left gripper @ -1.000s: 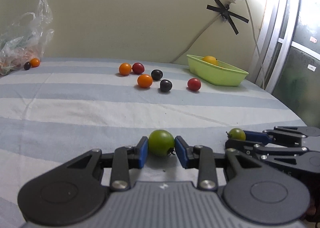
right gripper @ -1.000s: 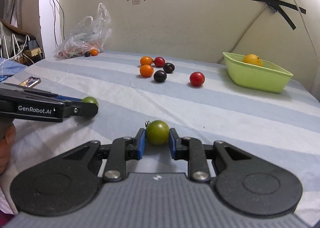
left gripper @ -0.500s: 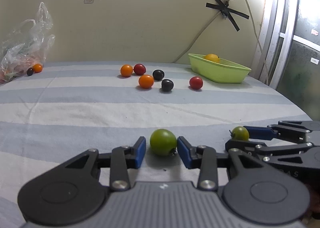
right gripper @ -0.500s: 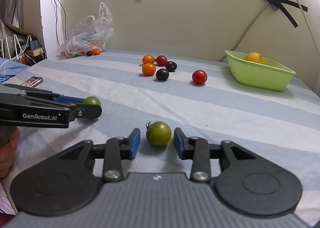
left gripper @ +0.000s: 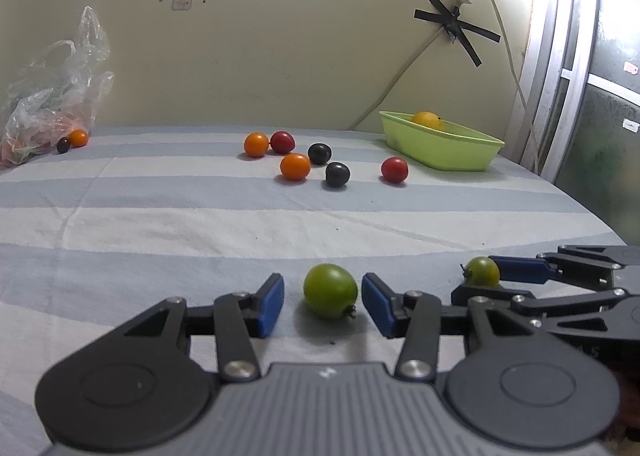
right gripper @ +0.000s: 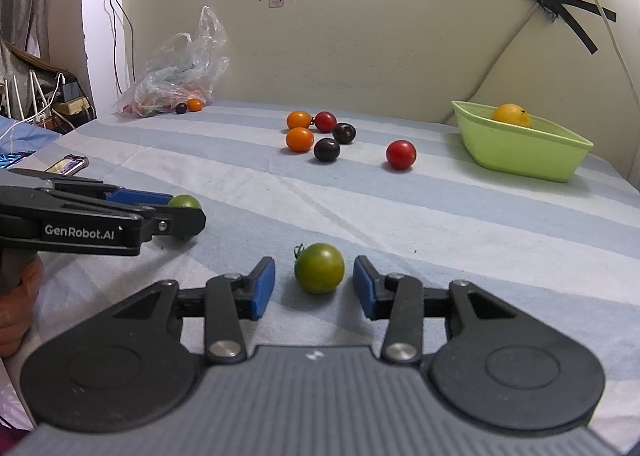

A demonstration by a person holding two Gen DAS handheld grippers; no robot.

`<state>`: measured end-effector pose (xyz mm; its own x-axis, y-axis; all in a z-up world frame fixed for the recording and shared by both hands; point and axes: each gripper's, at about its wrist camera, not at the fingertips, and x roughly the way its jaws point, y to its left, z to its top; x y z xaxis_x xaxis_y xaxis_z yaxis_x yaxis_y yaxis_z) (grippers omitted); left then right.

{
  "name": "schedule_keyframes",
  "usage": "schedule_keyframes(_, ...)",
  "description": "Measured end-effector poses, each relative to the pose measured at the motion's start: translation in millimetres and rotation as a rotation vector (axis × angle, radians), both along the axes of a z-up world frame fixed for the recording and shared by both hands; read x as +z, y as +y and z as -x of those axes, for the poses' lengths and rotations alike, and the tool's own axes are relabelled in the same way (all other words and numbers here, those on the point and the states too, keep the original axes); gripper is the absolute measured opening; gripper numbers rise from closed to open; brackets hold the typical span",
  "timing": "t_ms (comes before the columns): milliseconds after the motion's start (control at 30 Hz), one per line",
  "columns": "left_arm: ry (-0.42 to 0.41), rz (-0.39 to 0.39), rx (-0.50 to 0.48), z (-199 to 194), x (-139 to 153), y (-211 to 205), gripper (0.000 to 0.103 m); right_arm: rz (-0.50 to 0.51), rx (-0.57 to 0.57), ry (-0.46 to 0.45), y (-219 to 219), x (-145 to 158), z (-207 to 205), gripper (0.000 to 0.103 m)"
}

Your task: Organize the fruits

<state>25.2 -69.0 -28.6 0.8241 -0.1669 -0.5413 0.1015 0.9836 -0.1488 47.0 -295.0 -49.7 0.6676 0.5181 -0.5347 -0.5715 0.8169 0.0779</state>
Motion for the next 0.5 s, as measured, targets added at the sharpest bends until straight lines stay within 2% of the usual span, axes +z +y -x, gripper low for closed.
schedule_keyframes(500, 0.000, 0.004, 0.002, -0.5, 0.0, 0.3, 0.050, -0.006, 0.001, 0.005, -0.1, 0.2, 0.5, 0.048)
